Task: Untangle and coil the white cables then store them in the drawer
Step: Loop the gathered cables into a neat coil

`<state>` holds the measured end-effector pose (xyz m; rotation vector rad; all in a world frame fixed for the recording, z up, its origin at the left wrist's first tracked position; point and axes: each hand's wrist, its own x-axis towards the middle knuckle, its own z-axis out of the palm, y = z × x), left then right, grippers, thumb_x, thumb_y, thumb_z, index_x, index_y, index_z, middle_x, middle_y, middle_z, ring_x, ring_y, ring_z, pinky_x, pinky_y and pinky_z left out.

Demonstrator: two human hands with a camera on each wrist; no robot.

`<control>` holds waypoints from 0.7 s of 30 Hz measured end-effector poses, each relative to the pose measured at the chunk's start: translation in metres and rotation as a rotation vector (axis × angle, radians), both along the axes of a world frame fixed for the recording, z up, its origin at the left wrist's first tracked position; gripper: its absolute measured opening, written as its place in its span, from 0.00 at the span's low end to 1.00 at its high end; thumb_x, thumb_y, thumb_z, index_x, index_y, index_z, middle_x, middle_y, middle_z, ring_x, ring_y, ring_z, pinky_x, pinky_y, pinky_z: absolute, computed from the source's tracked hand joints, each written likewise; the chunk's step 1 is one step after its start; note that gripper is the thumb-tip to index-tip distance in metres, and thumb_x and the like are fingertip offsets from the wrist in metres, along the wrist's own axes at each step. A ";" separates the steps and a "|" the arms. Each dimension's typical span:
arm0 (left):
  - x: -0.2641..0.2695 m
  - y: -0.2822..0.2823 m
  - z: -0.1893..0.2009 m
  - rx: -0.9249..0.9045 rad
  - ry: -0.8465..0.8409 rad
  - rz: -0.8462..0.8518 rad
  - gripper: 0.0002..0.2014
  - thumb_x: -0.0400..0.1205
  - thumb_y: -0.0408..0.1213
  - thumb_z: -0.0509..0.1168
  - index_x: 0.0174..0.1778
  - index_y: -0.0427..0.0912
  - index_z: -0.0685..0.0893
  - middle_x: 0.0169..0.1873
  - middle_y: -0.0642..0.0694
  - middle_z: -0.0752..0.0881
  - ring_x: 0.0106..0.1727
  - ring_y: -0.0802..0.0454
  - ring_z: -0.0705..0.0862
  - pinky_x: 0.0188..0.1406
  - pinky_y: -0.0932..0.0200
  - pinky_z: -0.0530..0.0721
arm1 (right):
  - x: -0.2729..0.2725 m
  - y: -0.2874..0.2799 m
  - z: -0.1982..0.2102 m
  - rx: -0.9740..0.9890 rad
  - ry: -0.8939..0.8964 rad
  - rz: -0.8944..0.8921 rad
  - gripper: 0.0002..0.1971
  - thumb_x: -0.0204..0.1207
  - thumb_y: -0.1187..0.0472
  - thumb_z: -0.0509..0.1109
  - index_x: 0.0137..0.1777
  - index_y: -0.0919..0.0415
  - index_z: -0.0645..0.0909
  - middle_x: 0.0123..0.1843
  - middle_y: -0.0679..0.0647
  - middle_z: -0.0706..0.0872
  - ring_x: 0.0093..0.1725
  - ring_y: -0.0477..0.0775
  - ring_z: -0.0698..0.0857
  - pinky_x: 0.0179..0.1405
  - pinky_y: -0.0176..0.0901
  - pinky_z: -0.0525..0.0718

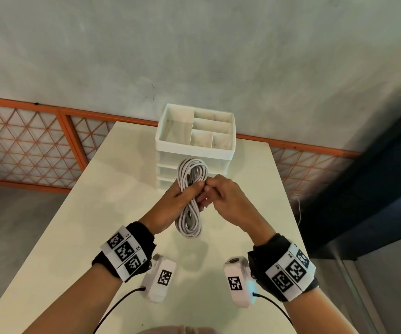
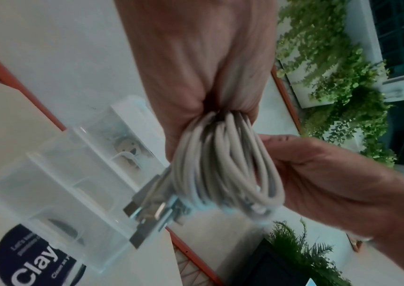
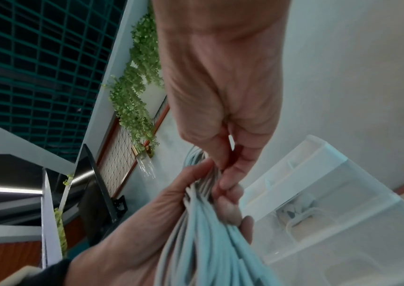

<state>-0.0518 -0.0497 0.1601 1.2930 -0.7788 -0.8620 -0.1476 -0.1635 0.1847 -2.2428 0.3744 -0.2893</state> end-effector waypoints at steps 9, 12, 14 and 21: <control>-0.008 -0.005 0.006 -0.073 0.201 0.030 0.11 0.87 0.38 0.55 0.43 0.39 0.79 0.27 0.47 0.83 0.29 0.55 0.83 0.30 0.61 0.82 | -0.003 0.001 -0.006 0.416 0.024 0.024 0.22 0.82 0.41 0.56 0.67 0.54 0.75 0.53 0.50 0.86 0.56 0.46 0.85 0.65 0.51 0.82; -0.007 -0.006 0.007 -0.058 0.257 -0.041 0.11 0.84 0.41 0.60 0.41 0.38 0.80 0.30 0.45 0.83 0.35 0.49 0.84 0.41 0.56 0.82 | 0.001 0.004 -0.016 0.474 0.136 0.039 0.39 0.67 0.32 0.70 0.73 0.52 0.67 0.69 0.62 0.80 0.69 0.54 0.81 0.70 0.59 0.79; -0.005 -0.005 0.007 -0.032 0.215 -0.074 0.15 0.84 0.43 0.60 0.38 0.34 0.79 0.30 0.45 0.81 0.37 0.45 0.81 0.44 0.52 0.79 | 0.004 0.001 -0.018 0.519 0.150 0.071 0.42 0.62 0.35 0.76 0.72 0.55 0.68 0.70 0.65 0.78 0.71 0.59 0.78 0.71 0.62 0.78; 0.000 -0.002 0.008 -0.005 0.136 -0.087 0.14 0.80 0.46 0.68 0.38 0.37 0.85 0.37 0.38 0.85 0.45 0.34 0.82 0.46 0.39 0.79 | 0.004 -0.003 -0.012 0.615 0.205 0.204 0.23 0.70 0.60 0.76 0.66 0.58 0.79 0.57 0.60 0.89 0.61 0.51 0.87 0.70 0.51 0.80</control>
